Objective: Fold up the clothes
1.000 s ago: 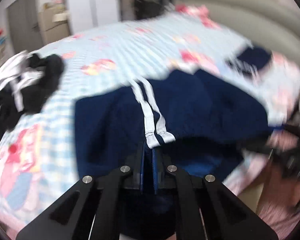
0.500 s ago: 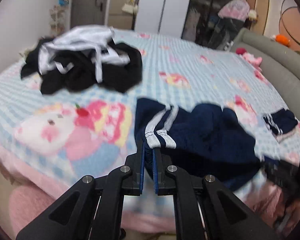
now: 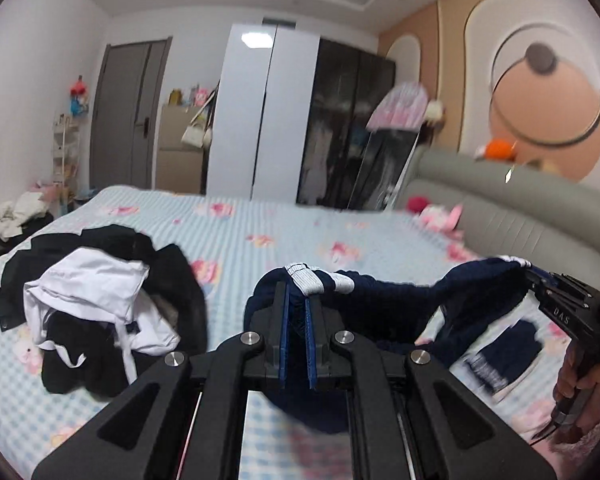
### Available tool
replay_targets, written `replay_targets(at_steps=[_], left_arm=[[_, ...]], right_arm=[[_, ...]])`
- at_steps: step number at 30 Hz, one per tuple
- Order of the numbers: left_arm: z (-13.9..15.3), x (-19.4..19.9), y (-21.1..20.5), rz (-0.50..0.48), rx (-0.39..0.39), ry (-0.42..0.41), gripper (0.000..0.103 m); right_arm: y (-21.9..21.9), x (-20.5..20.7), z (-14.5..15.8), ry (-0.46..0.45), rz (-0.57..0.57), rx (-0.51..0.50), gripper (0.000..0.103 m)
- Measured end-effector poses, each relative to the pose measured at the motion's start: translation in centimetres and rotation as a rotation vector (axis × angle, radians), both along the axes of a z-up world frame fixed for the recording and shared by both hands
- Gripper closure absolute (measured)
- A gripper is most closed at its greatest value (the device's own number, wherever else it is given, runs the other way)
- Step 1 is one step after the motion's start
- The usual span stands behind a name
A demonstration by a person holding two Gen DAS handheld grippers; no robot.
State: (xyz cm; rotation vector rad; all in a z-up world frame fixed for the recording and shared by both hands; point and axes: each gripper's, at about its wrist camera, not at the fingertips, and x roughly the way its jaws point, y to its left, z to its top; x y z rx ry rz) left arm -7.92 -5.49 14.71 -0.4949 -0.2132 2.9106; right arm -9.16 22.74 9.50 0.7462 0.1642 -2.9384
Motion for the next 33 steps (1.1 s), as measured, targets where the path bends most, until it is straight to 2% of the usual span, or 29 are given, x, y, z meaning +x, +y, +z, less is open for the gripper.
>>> replay_targets(at_steps=[2, 4, 6, 9, 10, 12, 14, 15, 17, 19, 21, 22, 23, 25, 29, 33], left_arm=[[-1.3, 0.9, 0.2, -0.017, 0.017, -0.032, 0.095], [-5.4, 1.4, 0.6, -0.011, -0.001, -0.139, 0.096], [-10.7, 1.4, 0.5, -0.009, 0.018, -0.296, 0.095], [-19.3, 2.0, 0.0, -0.004, 0.060, -0.558, 0.095], [-21.7, 2.3, 0.0, -0.007, 0.065, -0.631, 0.095], [-24.5, 3.0, 0.4, -0.029, 0.048, -0.723, 0.094], [-24.8, 3.7, 0.9, -0.059, 0.009, -0.732, 0.093], [-24.7, 3.9, 0.9, -0.075, -0.007, -0.725, 0.092], [-23.8, 4.2, 0.7, -0.097, -0.009, -0.686, 0.091], [-22.6, 4.8, 0.1, -0.126, 0.041, -0.625, 0.084], [-21.5, 5.1, -0.7, -0.157, 0.112, -0.571, 0.065], [-21.1, 5.1, -1.1, -0.174, 0.155, -0.546, 0.062], [-20.6, 5.2, -1.4, -0.191, 0.196, -0.524, 0.062], [-19.8, 5.1, -1.5, -0.227, 0.263, -0.501, 0.062], [-18.2, 5.0, -1.0, -0.215, 0.248, -0.435, 0.062], [-19.9, 3.3, -1.5, -0.142, 0.227, -0.496, 0.062]], right_arm=[[0.4, 1.2, -0.5, 0.003, -0.013, -0.005, 0.089], [0.9, 2.3, -1.1, 0.007, -0.026, -0.010, 0.089], [1.3, 3.4, -2.0, -0.001, -0.037, -0.018, 0.089], [2.0, 4.2, -10.5, -0.255, -0.047, -0.108, 0.089], [2.2, 4.7, -12.6, -0.312, -0.050, -0.129, 0.089], [2.6, 5.5, -15.6, -0.394, -0.057, -0.153, 0.088], [3.0, 6.3, -17.5, -0.445, -0.064, -0.164, 0.084], [3.6, 6.3, -17.3, -0.441, -0.069, -0.177, 0.082], [4.9, 6.5, -16.7, -0.422, -0.088, -0.215, 0.071], [5.9, 6.7, -16.1, -0.403, -0.099, -0.257, 0.066], [5.9, 6.6, -15.6, -0.411, -0.061, -0.286, 0.057], [5.3, 6.4, -15.5, -0.436, -0.011, -0.274, 0.041], [4.7, 6.2, -15.4, -0.455, 0.036, -0.258, 0.038], [3.4, 7.1, -14.9, -0.417, 0.093, -0.192, 0.038], [4.1, 7.7, -14.2, -0.346, 0.039, -0.239, 0.038], [5.2, 7.1, -13.4, -0.316, -0.002, -0.298, 0.038]])
